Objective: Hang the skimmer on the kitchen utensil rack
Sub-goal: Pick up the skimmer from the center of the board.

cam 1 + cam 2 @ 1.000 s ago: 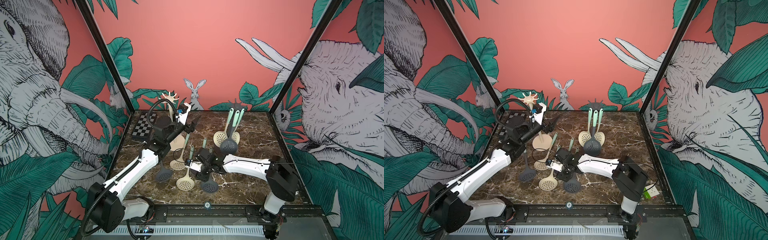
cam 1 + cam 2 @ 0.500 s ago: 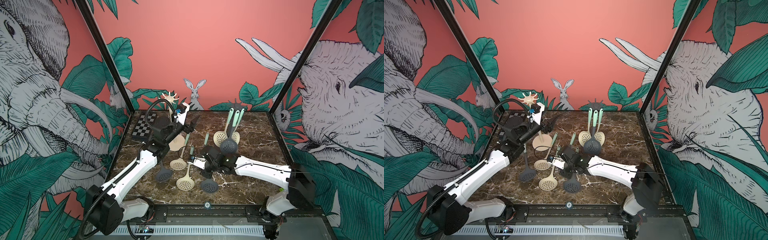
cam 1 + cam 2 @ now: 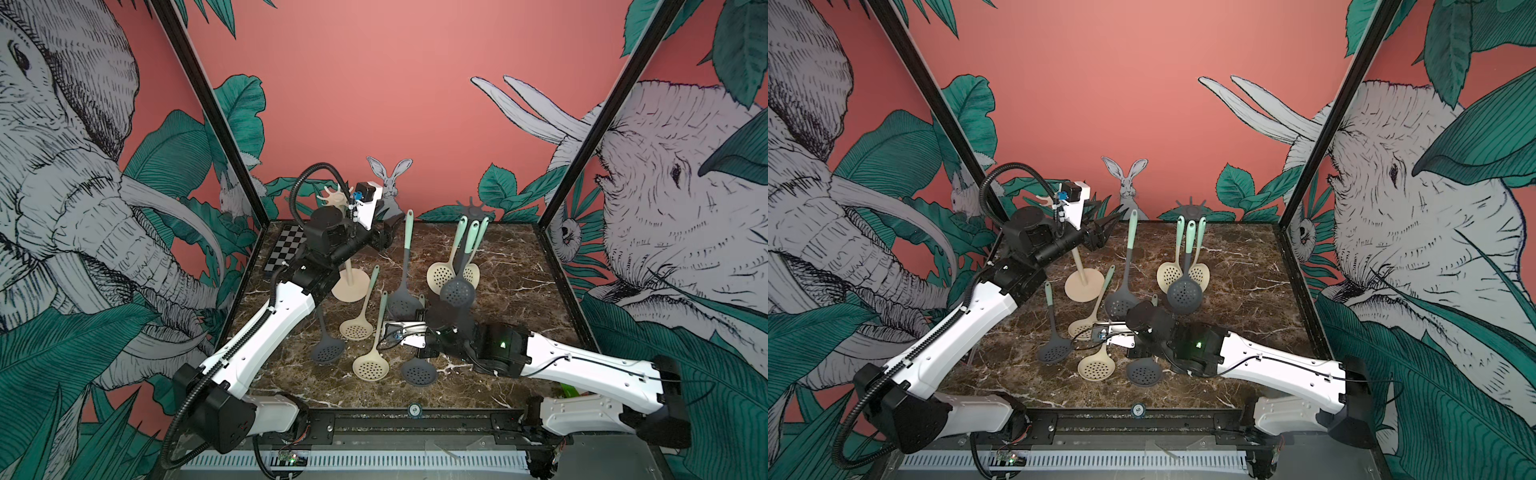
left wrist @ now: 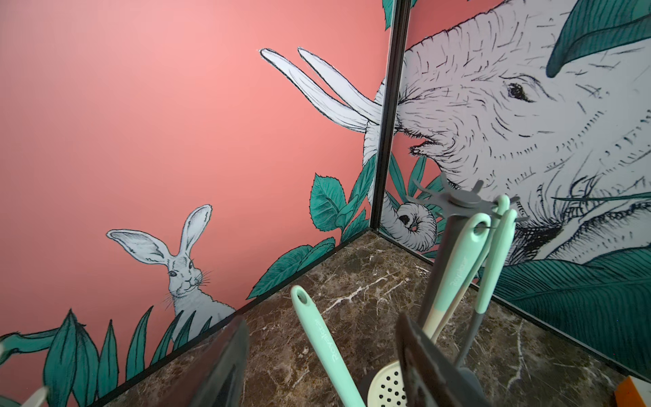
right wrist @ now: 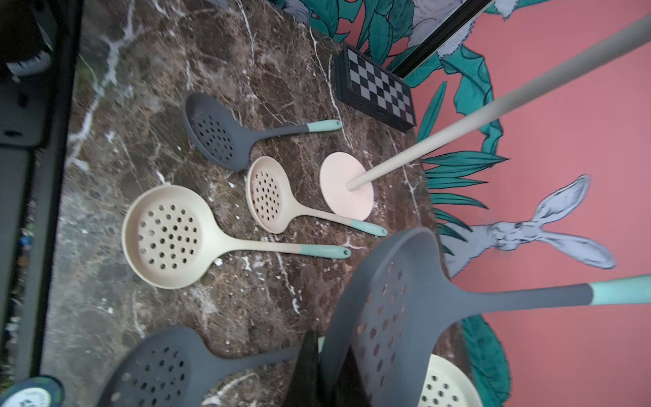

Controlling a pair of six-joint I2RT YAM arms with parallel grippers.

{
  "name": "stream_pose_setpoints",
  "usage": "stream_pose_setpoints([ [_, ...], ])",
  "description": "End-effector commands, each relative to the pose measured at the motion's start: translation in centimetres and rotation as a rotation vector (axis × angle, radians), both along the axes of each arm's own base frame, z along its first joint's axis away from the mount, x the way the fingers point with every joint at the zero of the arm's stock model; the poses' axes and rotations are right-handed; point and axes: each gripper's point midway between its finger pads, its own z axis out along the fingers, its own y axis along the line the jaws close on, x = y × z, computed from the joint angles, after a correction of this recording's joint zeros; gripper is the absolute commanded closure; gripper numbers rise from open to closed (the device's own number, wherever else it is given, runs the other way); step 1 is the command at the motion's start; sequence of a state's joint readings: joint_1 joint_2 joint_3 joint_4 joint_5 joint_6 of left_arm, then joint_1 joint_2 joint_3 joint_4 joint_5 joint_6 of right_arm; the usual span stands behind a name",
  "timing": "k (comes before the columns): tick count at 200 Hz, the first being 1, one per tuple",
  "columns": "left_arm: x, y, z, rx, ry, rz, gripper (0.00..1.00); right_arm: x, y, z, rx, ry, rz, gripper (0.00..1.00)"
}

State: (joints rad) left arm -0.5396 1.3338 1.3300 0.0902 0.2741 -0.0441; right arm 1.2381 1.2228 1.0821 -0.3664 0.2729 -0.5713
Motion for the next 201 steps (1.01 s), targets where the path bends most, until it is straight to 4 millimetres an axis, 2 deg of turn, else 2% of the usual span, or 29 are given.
stream_pose_setpoints([
  [1, 0.1, -0.6, -0.6, -0.005, 0.082, -0.04, 0.33, 1.7, -0.3, 2.7, -0.047, -0.249, -0.064, 1.0],
  [35, 0.4, -1.4, -0.7, -0.006, 0.121, -0.073, 0.35, 1.8, -0.1, 3.5, -0.058, -0.376, -0.103, 1.0],
  [61, 0.4, -1.9, -1.0, -0.014, 0.135, -0.1, 0.38, 1.6, -0.1, 3.9, -0.041, -0.382, -0.104, 1.0],
  [84, -0.3, -2.9, -0.9, -0.039, 0.144, -0.176, 0.44, 1.6, 0.0, 3.8, -0.047, -0.38, -0.105, 1.0],
  [97, -0.4, -3.3, -0.9, -0.057, 0.151, -0.203, 0.52, 1.6, 0.0, 3.6, -0.049, -0.378, -0.106, 1.0],
  [113, -0.5, -3.6, -0.9, -0.069, 0.16, -0.222, 0.69, 1.6, 0.0, 3.6, -0.045, -0.374, -0.108, 1.0],
  [137, -0.6, -4.1, -0.9, -0.083, 0.168, -0.252, 0.79, 1.6, 0.1, 3.2, -0.044, -0.371, -0.108, 1.0],
  [158, -0.5, -4.3, -0.9, -0.087, 0.174, -0.262, 0.97, 1.7, 0.1, 2.6, -0.052, -0.365, -0.119, 1.0],
  [162, -0.5, -4.3, -0.8, -0.089, 0.173, -0.262, 1.0, 1.8, 0.1, 2.5, -0.053, -0.365, -0.123, 0.99],
  [179, -0.6, -4.2, -0.5, -0.089, 0.161, -0.26, 1.0, 1.9, 0.0, 1.9, -0.038, -0.347, -0.144, 0.89],
  [201, -0.4, -3.8, -0.1, -0.087, 0.138, -0.233, 1.0, 1.9, -0.3, 1.9, 0.033, -0.305, -0.183, 0.66],
])
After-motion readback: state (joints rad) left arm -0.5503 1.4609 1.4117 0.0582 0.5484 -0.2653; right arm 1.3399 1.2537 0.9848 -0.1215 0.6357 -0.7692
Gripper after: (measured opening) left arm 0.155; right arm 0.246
